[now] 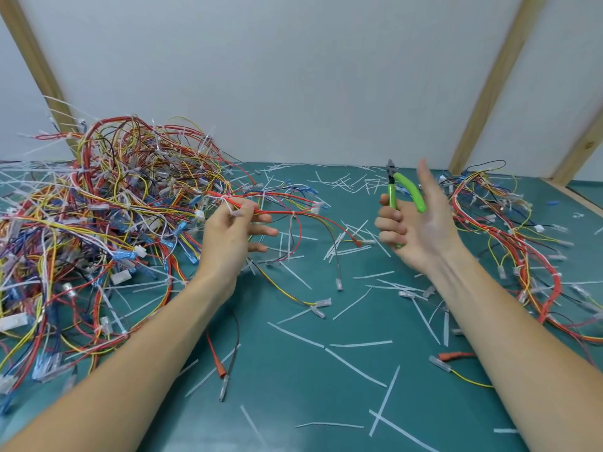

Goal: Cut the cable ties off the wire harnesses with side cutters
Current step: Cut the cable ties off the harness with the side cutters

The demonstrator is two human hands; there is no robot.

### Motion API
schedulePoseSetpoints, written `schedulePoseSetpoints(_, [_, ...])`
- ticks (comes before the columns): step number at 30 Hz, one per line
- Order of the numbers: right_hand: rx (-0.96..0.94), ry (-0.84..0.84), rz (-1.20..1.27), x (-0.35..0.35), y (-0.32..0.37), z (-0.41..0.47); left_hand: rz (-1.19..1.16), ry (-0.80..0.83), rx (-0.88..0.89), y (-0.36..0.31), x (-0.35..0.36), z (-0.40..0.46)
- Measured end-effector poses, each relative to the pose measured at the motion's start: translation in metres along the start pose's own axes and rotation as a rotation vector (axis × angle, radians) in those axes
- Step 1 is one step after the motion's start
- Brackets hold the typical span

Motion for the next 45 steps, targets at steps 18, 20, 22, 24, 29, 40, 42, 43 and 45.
schedulePoseSetpoints(18, [-0.481,0.248,-0.979,0.107,-0.026,-0.033,0.967,0.781,0.434,0.004,0.109,-0.070])
schedulePoseSetpoints(20, [-0.494,0.272,-1.041,0.108,-0.027,-0.033,0.952,0.757,0.397,0.008,0.105,-0.065])
schedulePoseSetpoints(22, [-0.551,0.213,-0.995,0.105,-0.020,-0.033,0.822,0.706,0.377,0.002,0.100,-0.061])
schedulePoseSetpoints(24, [-0.616,0.123,-0.926,0.099,-0.007,-0.034,0.672,0.671,0.322,-0.007,0.095,-0.058])
schedulePoseSetpoints(29, [-0.581,-0.006,-0.539,0.065,0.030,-0.030,0.501,0.233,0.236,-0.030,0.046,-0.034])
schedulePoseSetpoints(40, [-0.103,0.582,-0.015,0.091,-0.003,-0.038,0.896,0.243,0.451,-0.031,0.046,-0.026])
schedulePoseSetpoints(42, [-0.088,0.590,0.009,0.091,-0.003,-0.037,0.818,0.338,0.498,-0.033,0.058,-0.033])
schedulePoseSetpoints(43, [-0.090,0.557,0.020,0.087,-0.001,-0.034,0.756,0.406,0.468,-0.030,0.064,-0.036])
schedulePoseSetpoints(45, [-0.112,0.427,0.053,0.073,0.003,-0.024,0.573,0.579,0.321,-0.018,0.075,-0.041])
Point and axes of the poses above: each hand's wrist, its own z-axis towards the middle knuckle, its own x-axis out of the palm, y = z × x, the point moved 10 cm from there along z, towards the middle knuckle, and after that the axes turned 4 degrees about y, right-handed, at the moved point
